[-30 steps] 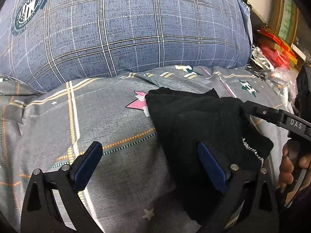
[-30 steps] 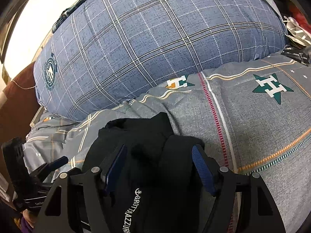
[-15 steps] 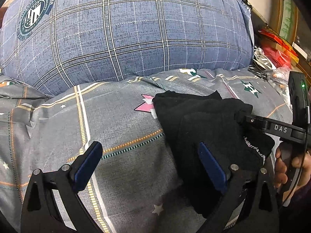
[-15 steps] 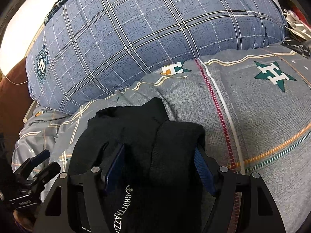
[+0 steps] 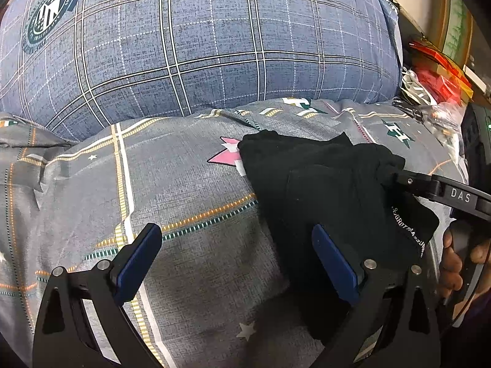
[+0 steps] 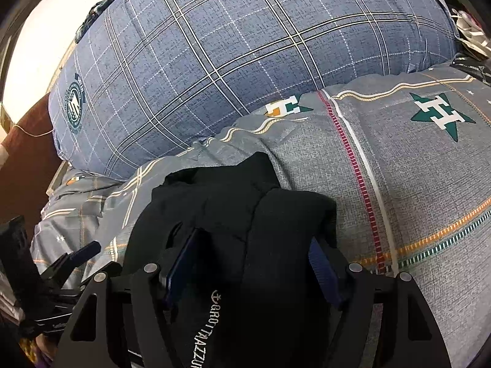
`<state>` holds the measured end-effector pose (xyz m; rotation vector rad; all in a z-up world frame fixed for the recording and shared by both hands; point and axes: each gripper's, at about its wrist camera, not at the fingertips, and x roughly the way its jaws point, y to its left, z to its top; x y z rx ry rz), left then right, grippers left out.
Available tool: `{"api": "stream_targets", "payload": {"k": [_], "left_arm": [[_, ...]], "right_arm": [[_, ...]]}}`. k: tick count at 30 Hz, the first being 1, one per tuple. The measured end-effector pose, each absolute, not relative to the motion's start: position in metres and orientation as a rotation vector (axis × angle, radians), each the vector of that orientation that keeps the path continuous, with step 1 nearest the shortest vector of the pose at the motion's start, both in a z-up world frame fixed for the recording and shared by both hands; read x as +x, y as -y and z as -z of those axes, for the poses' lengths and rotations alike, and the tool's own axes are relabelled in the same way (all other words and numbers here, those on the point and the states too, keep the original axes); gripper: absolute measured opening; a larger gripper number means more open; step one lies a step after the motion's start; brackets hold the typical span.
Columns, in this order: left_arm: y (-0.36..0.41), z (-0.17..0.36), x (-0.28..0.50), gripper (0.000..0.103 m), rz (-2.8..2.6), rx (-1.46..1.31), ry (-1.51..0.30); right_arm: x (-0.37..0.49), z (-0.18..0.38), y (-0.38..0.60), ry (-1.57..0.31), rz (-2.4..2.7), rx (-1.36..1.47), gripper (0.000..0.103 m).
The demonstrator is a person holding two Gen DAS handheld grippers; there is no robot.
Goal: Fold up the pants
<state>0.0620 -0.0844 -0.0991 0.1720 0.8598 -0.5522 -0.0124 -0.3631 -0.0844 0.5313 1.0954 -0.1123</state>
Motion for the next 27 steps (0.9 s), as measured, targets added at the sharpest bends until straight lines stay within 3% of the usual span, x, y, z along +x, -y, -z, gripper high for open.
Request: {"api": "stream_targets", "payload": {"k": [11,19,23,26,27], "left_arm": [[0.082,0.084,0.049,0.100,0.645,0.107,-0.795],[0.106,0.114,0.054,0.100,0.750,0.107,-0.938],[0.110,0.119,0.059,0.099,0.812,0.057,-0.981],[0.112,0.119,0.059,0.077,0.856,0.028,-0.991],[0.113,0.118,0.058,0.076,0.852,0.034,-0.984]], "right_arm": [[-0.010,0.077,0.345,-1.063,0.051,0.484,0.074],[-0.007,0.088,0.339,-1.103,0.066,0.416,0.074],[-0.006,0.092,0.334,-1.122,0.063,0.368,0.068],[-0.006,0.091,0.329,-1.121,0.048,0.350,0.060],[-0.006,0.091,0.327,-1.120,0.039,0.346,0.055]]}}
